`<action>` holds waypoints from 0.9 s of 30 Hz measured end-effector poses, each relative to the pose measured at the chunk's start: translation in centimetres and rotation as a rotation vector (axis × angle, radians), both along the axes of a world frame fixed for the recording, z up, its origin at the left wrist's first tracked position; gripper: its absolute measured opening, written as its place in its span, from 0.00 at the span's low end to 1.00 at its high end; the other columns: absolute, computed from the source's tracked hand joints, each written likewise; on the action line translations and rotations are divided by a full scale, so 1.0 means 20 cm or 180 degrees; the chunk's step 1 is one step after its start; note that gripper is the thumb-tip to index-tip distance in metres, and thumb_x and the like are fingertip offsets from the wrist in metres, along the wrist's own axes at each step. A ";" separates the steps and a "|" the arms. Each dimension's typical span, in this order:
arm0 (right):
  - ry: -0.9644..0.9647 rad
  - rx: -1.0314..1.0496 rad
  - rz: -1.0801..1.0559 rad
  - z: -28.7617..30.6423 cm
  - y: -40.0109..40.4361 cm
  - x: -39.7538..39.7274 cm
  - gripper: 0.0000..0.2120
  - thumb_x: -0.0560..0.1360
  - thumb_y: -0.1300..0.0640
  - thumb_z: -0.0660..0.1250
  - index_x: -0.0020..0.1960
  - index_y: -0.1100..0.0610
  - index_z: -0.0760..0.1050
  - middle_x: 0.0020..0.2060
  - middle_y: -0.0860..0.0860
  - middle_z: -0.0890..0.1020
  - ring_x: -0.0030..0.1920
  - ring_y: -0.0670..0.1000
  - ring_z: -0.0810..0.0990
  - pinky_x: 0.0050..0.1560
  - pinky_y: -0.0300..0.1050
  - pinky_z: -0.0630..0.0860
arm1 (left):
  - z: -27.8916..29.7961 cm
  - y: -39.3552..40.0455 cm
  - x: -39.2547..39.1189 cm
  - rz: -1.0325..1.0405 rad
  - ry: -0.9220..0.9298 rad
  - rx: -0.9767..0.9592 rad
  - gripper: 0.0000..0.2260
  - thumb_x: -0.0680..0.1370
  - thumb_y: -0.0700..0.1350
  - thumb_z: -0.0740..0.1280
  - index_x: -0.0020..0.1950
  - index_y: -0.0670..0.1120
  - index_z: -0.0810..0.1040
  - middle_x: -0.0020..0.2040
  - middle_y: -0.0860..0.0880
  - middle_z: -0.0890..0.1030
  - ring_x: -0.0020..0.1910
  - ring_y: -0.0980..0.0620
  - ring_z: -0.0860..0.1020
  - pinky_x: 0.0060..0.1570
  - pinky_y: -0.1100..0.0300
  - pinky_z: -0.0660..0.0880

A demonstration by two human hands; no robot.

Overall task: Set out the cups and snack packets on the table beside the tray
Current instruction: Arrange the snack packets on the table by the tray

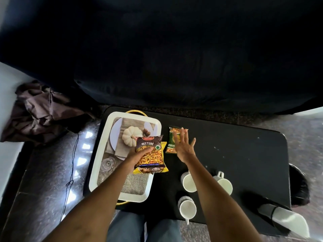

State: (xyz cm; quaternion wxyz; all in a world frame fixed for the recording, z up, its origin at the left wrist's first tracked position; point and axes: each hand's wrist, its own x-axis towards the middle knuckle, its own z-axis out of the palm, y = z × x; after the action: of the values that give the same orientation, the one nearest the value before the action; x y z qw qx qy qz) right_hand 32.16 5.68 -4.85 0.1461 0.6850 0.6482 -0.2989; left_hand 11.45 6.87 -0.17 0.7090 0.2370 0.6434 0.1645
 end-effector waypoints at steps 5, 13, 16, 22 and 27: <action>0.1414 0.0540 -0.1999 0.20 -0.09 0.00 0.23 0.80 0.48 0.59 0.69 0.59 0.65 0.65 0.58 0.75 0.65 0.58 0.74 0.60 0.53 0.76 | 0.07 -0.01 0.05 0.0122 -0.0177 -0.0079 0.16 0.72 0.44 0.72 0.58 0.47 0.75 0.44 0.47 0.84 0.39 0.49 0.84 0.34 0.61 0.80; 0.3266 -0.0603 -0.3857 0.37 -0.33 0.06 0.12 0.77 0.59 0.65 0.59 0.60 0.72 0.47 0.51 0.82 0.41 0.47 0.83 0.34 0.34 0.79 | 0.21 -0.08 0.28 -0.0813 -0.0745 -0.0717 0.44 0.38 0.55 0.83 0.51 0.45 0.78 0.44 0.44 0.85 0.44 0.46 0.83 0.49 0.55 0.78; 0.3088 -0.0426 -0.3675 0.38 -0.38 0.20 0.15 0.75 0.63 0.68 0.60 0.62 0.72 0.49 0.52 0.83 0.43 0.44 0.83 0.37 0.34 0.79 | 0.25 -0.09 0.40 -0.1015 -0.0709 -0.0663 0.43 0.43 0.55 0.83 0.55 0.44 0.77 0.47 0.43 0.84 0.47 0.46 0.82 0.49 0.55 0.77; 0.1514 0.0400 -0.3606 0.33 -0.34 0.59 0.18 0.75 0.61 0.65 0.64 0.60 0.66 0.57 0.58 0.78 0.52 0.56 0.78 0.46 0.45 0.73 | 0.17 -0.11 0.47 -0.0568 -0.0253 -0.0517 0.20 0.73 0.42 0.71 0.64 0.41 0.73 0.53 0.42 0.84 0.47 0.48 0.82 0.48 0.57 0.77; 0.1782 0.0296 -0.3528 0.23 -0.26 0.74 0.22 0.76 0.57 0.66 0.67 0.59 0.63 0.61 0.58 0.76 0.58 0.57 0.76 0.54 0.52 0.75 | 0.03 -0.16 0.44 0.0305 -0.0012 -0.0298 0.21 0.74 0.44 0.70 0.66 0.41 0.72 0.59 0.39 0.80 0.52 0.45 0.80 0.55 0.53 0.75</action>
State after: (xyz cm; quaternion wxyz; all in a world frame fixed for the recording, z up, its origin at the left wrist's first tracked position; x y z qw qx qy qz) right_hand 46.93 0.38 -0.33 -0.2362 0.8209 0.2223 -0.4701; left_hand 20.35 3.61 0.46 0.7119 0.1723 0.6597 0.1684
